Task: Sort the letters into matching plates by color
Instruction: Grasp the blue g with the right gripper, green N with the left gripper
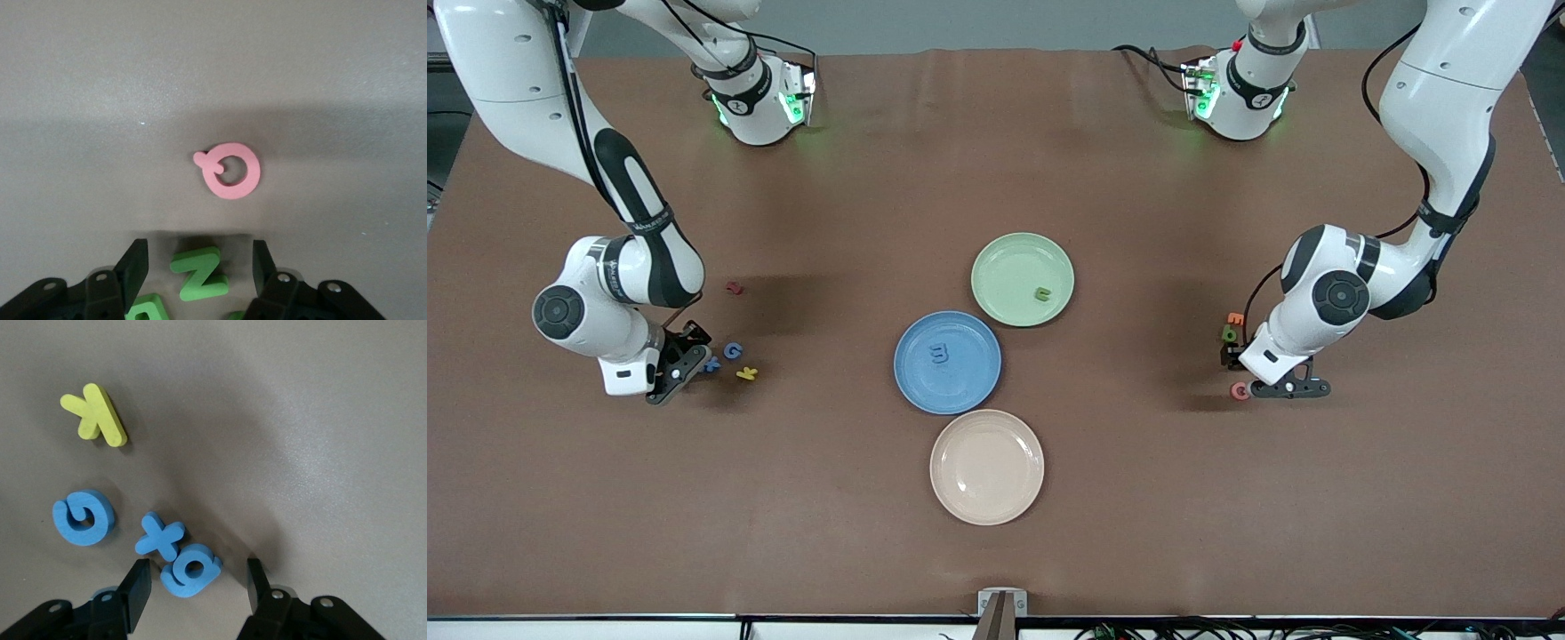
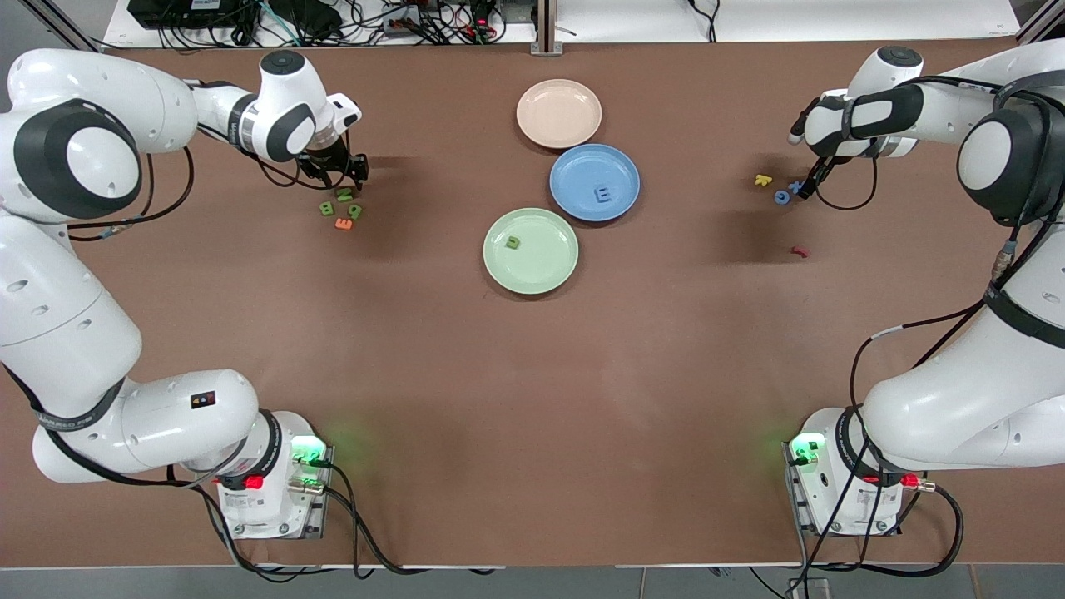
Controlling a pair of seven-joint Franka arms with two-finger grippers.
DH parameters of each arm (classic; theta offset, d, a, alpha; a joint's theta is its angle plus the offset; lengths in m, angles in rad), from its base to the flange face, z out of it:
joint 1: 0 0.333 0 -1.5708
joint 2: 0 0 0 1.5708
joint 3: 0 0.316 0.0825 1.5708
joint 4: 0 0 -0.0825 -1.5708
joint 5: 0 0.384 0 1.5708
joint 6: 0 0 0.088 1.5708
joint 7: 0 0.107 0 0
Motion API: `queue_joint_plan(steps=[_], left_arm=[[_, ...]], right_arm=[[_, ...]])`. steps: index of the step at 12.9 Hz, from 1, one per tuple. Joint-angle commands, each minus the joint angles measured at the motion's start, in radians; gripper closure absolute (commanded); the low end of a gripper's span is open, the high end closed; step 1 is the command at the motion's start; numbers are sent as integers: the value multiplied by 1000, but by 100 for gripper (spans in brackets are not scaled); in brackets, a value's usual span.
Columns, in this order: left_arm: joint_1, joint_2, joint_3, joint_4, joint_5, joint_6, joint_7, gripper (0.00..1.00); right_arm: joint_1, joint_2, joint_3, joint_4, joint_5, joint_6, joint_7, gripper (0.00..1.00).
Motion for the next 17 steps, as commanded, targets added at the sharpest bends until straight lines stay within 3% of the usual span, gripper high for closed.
queue_joint_plan(steps=[1,5,8,10,12,15,17], left_arm=[[10,-22,-7,-45,19,40,-20,29],[11,-22,-7,-58,19,45,-34,29],[11,-22,-7,-65,19,47,-35,32],[11,-22,-7,-65,19,45,-35,42],[10,-22,-7,-68,20,47,-34,58],[11,-28,-7,-67,20,45,-25,95],[20,-53,-7,-59,20,42,-11,100]], right_arm=[[-17,13,12,10,-14,16,-32,46],[-19,13,12,11,-14,14,-32,65],[-20,13,12,17,-14,8,-32,74],[-16,11,12,37,-14,-4,-16,75],[-5,-8,12,81,-13,-90,7,75],[30,-33,12,195,-17,-306,144,76],[76,-47,12,256,-19,-412,246,76]])
